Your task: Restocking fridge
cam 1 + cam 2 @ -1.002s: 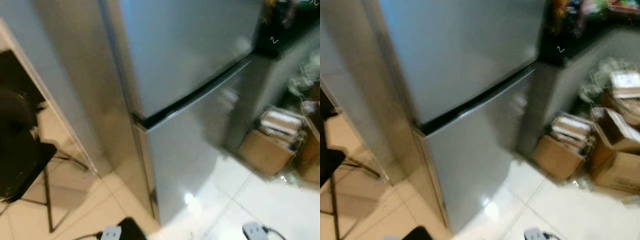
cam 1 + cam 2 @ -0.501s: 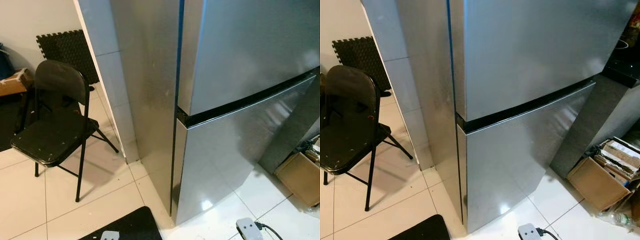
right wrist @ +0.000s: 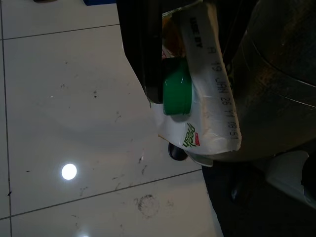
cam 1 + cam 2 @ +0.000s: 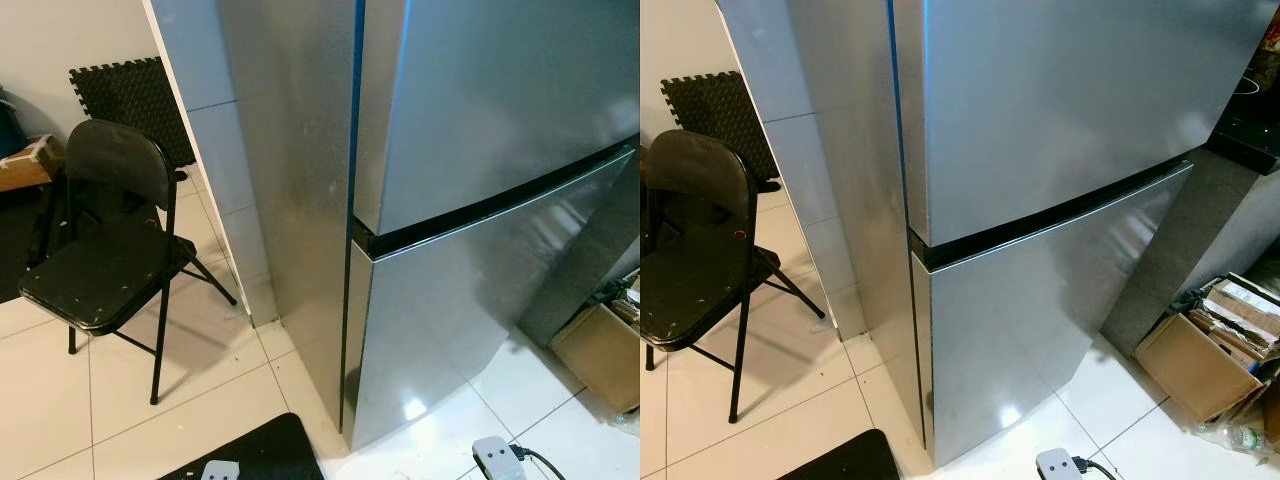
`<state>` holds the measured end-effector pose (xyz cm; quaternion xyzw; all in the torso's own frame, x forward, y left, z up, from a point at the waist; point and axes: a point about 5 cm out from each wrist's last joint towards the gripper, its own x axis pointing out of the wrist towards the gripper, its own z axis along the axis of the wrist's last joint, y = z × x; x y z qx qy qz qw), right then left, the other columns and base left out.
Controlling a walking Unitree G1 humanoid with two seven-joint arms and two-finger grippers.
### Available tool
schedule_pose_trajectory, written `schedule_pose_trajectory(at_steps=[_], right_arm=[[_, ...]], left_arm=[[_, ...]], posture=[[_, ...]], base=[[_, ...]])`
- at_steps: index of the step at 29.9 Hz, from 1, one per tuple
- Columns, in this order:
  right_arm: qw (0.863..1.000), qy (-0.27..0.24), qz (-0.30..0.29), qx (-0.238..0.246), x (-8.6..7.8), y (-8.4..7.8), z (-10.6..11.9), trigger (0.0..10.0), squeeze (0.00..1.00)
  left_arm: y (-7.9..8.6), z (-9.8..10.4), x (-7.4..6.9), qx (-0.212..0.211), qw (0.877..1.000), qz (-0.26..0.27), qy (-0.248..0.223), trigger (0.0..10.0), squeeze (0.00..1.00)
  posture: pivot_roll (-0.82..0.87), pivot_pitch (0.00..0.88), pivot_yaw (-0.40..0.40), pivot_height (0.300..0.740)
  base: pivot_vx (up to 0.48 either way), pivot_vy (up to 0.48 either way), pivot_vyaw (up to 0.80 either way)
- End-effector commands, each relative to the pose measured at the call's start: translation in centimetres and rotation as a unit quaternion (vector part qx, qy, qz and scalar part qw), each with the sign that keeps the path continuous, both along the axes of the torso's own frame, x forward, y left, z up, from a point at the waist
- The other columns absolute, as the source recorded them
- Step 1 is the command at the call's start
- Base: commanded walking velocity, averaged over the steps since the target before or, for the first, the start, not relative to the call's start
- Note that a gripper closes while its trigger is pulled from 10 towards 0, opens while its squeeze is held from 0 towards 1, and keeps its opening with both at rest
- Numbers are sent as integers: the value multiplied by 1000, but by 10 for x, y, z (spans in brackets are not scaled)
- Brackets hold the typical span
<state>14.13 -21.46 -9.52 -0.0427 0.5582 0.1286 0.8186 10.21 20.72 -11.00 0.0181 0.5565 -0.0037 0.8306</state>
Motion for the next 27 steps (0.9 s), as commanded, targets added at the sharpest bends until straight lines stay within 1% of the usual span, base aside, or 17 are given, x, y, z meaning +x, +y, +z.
schedule_pose_trajectory(at_steps=[1, 5, 27], right_arm=[[1000, 12, 4, 12, -5, 6, -3, 10000, 0], [1000, 12, 5, 12, -5, 6, -3, 10000, 0], [1000, 13, 3, 11, -6, 4, -3, 10000, 0]], left_arm=[[0, -1, -5, 1, 1000, -8, 12, 10000, 0], [0, -1, -5, 3, 1000, -9, 12, 10000, 0], [-3, -2, -6, 1, 1000, -7, 14, 10000, 0]], posture=[[-55, 0, -32, 740], [-55, 0, -32, 740], [-58, 0, -36, 740]], base=[[0, 0, 0], [0, 0, 0], [-259, 0, 0]])
